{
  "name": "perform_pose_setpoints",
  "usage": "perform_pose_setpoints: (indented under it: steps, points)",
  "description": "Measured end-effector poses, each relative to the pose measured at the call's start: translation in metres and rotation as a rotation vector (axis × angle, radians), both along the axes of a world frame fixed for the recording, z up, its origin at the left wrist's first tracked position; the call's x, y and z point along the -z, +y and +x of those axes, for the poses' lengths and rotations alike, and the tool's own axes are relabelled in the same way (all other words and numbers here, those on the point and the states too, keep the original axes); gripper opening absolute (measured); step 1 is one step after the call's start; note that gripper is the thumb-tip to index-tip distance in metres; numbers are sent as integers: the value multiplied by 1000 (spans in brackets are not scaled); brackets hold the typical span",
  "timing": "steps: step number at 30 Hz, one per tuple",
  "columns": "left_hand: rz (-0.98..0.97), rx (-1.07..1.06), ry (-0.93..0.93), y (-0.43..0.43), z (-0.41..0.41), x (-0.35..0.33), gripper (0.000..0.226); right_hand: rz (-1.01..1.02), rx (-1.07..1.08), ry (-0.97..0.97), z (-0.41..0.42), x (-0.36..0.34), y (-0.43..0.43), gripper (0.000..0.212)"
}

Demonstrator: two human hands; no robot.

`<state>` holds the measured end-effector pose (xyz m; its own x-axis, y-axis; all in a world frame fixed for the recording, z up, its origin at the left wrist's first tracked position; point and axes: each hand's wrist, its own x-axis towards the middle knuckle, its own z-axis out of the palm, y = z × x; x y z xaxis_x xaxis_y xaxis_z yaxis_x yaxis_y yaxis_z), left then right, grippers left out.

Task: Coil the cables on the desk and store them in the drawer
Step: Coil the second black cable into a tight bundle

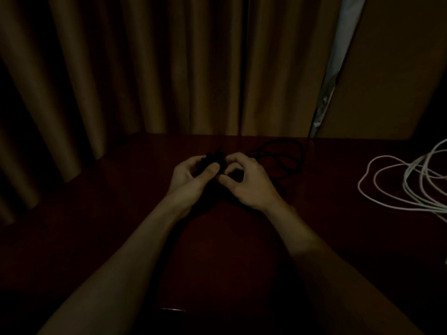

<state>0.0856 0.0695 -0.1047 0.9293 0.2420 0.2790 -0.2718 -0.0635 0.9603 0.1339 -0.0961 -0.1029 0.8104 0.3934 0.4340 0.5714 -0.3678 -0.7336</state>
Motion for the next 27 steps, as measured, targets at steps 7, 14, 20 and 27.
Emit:
perform_pose_setpoints:
  steps: [7,14,20,27]
  points:
    - [105,-152,18,0,-2,-9,34,23,42,163,-9,-18,0,61]
    - [255,-165,-8,-3,-8,-37,44,64,130,213,-18,-77,-2,37]
    - [306,-112,-51,-9,-14,-68,45,232,60,392,-24,-86,-3,23]
    - [282,-84,-81,-10,-15,-90,34,154,-222,472,-22,-78,-14,40]
